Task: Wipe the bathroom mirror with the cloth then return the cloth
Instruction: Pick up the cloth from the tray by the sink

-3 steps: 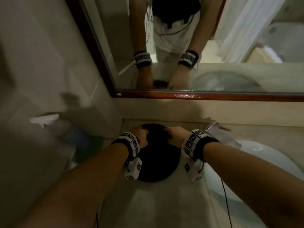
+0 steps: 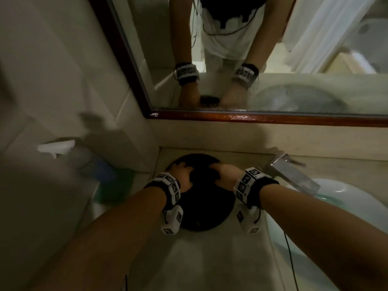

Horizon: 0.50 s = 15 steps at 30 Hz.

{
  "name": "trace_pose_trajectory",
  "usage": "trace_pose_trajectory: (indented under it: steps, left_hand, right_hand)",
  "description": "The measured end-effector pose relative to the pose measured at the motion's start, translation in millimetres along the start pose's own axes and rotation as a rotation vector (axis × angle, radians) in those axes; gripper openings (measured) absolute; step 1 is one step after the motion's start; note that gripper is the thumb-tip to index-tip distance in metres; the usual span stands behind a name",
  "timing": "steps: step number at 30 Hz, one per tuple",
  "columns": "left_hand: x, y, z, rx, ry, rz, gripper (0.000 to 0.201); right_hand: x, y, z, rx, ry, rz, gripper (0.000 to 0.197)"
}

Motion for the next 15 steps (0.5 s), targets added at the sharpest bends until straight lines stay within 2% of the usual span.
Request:
trace_pose_trajectory:
  steps: [4, 10, 15]
  left_hand:
    - [2.9, -11.3, -27.3, -0.071, -0.013, 0.056, 0.069]
    - [-5.2, -13.9, -27.4, -0.064, 0.115, 0.098, 0.067]
    - [-12.0, -15.5, -23.9, -0.050, 0.119, 0.125, 0.070]
  right_hand:
    - [-19.3, 3.8, -30.7, 0.060, -0.023, 0.046, 0.059]
    - [-38.0, 18.6, -37.3, 0.131, 0.025, 0.004, 0.066]
    - [-40.8, 18.5, -29.0, 0.074, 0.079, 0.000, 0.051]
Point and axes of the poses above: each hand's wrist, its own x-axis away from the middle knuckle, its own z-axis out of the back of the hand, y = z × x, the point moved 9 cm from there along -x, towards the middle knuckle, and after that the axes turned 5 degrees about y, right-handed, at the moved point
